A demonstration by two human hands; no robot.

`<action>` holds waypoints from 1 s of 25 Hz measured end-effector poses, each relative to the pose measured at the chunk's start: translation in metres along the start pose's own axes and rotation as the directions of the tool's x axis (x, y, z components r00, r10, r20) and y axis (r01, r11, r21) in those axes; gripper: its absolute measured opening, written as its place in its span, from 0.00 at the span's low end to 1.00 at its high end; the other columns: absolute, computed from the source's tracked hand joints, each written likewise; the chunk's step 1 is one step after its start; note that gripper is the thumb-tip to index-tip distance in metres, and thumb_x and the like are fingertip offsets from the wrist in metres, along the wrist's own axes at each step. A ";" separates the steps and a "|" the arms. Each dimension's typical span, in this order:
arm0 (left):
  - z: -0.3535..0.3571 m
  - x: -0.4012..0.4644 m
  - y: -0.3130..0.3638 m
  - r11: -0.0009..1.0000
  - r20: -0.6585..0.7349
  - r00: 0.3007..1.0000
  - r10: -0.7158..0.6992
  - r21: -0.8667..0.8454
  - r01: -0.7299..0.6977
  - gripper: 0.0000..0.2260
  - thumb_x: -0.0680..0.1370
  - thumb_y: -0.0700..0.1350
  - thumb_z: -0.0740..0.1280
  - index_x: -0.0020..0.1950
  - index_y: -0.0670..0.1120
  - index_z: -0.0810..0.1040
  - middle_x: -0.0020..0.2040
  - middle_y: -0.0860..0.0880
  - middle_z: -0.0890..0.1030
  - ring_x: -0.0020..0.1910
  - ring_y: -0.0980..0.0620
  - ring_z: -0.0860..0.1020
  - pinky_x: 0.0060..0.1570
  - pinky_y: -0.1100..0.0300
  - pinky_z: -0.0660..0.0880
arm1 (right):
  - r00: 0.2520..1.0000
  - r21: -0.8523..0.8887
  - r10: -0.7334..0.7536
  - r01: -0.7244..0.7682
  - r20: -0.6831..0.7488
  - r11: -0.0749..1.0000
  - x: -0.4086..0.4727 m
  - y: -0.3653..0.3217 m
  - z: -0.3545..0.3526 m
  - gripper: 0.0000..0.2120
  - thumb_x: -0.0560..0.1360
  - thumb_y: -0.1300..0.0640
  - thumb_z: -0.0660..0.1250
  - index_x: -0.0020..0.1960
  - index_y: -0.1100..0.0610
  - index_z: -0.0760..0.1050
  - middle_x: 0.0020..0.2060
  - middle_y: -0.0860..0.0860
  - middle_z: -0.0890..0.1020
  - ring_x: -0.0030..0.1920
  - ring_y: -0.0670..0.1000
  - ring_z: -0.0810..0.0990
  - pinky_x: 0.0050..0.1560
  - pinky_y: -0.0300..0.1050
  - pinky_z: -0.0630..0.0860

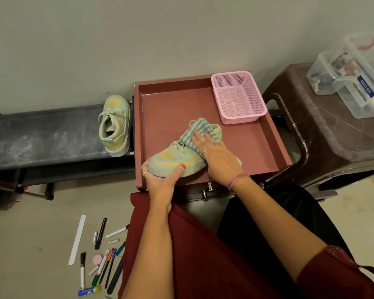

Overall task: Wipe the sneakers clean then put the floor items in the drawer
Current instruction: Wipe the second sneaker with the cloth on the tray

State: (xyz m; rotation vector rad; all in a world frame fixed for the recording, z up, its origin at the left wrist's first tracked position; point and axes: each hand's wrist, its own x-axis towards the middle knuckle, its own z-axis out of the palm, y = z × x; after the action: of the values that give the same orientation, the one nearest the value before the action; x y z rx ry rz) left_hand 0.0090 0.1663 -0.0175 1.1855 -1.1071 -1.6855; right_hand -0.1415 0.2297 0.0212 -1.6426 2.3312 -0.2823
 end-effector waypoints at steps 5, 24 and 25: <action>0.001 0.002 0.001 1.000 -0.033 0.999 -0.016 -0.004 0.016 0.30 0.66 0.31 0.77 0.60 0.48 0.65 0.54 0.48 0.78 0.49 0.57 0.80 0.47 0.65 0.78 | 0.981 0.178 -0.188 0.178 0.040 0.968 -0.010 -0.025 0.011 0.40 0.69 0.76 0.55 0.77 0.53 0.53 0.76 0.46 0.54 0.77 0.49 0.48 0.76 0.50 0.47; 0.001 0.003 0.000 1.000 -0.035 0.999 -0.019 -0.007 0.019 0.31 0.62 0.37 0.79 0.55 0.54 0.66 0.54 0.49 0.78 0.50 0.57 0.79 0.49 0.65 0.77 | 0.993 -0.082 0.117 -0.116 0.009 0.990 0.033 -0.021 -0.004 0.30 0.79 0.66 0.50 0.78 0.55 0.44 0.77 0.51 0.46 0.77 0.55 0.44 0.75 0.56 0.47; 0.000 0.003 -0.001 1.000 -0.045 0.999 -0.018 -0.005 0.018 0.30 0.64 0.34 0.79 0.55 0.54 0.66 0.54 0.49 0.77 0.49 0.56 0.79 0.49 0.65 0.77 | 0.997 -0.088 0.047 -0.042 0.055 0.995 0.029 -0.030 -0.005 0.30 0.79 0.66 0.52 0.78 0.56 0.45 0.77 0.51 0.47 0.77 0.55 0.44 0.75 0.56 0.47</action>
State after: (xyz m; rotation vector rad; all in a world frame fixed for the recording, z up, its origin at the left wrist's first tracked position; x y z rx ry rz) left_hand 0.0081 0.1633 -0.0191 1.2277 -1.0681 -1.6659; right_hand -0.1255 0.1923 0.0326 -1.6135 2.3647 -0.1250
